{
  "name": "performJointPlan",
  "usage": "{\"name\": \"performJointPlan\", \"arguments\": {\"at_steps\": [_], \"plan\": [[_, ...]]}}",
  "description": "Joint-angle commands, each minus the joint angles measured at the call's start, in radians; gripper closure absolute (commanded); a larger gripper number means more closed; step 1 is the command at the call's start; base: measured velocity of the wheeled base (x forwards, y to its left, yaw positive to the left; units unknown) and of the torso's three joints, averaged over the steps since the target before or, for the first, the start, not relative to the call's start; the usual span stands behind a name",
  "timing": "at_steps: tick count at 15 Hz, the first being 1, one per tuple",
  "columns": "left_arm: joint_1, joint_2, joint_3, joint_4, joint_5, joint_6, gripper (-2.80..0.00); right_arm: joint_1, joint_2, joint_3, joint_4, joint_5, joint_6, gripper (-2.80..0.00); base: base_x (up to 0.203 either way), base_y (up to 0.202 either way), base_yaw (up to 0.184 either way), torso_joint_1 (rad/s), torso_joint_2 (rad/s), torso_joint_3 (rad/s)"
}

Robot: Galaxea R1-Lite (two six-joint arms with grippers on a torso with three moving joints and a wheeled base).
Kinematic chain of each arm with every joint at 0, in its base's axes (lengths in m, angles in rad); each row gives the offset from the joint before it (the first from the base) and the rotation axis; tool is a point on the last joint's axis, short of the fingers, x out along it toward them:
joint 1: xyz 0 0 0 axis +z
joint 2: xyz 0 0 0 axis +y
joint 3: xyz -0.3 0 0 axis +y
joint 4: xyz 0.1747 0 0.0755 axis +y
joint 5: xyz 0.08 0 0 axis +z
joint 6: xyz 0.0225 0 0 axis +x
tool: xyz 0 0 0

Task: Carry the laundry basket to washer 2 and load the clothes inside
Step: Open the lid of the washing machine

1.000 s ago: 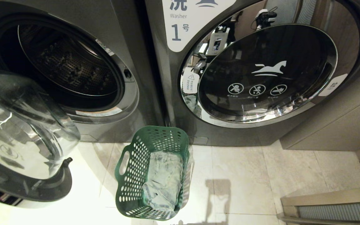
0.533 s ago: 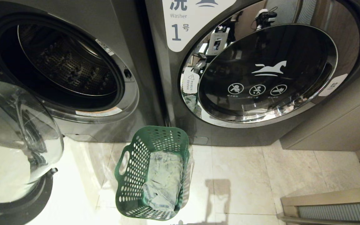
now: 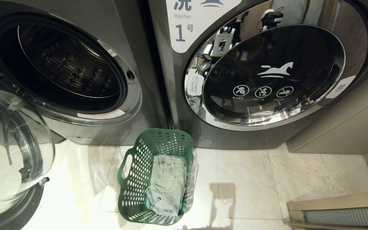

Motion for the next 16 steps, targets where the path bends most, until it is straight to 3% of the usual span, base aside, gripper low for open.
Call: {"name": "performJointPlan", "arguments": {"at_steps": [1, 6, 13, 16], "plan": [[0.004, 0.059, -0.008, -0.002, 0.011, 0.000, 0.00, 0.000, 0.001, 0.000, 0.000, 0.001, -0.001, 0.00, 0.000, 0.000, 0.000, 0.000, 0.00, 0.000], [0.024, 0.102, -0.018, -0.002, 0.038, 0.003, 0.00, 0.000, 0.001, 0.000, 0.000, 0.001, -0.001, 0.00, 0.000, 0.000, 0.000, 0.000, 0.00, 0.000], [0.144, 0.170, -0.050, -0.006, 0.048, -0.001, 0.00, 0.000, 0.001, 0.000, 0.000, 0.001, -0.001, 0.00, 0.000, 0.000, 0.000, 0.000, 0.00, 0.000], [0.185, 0.197, -0.054, -0.059, 0.046, 0.000, 0.00, 0.000, 0.001, 0.000, 0.000, 0.001, -0.001, 0.00, 0.000, 0.000, 0.000, 0.000, 0.00, 0.000]]}}
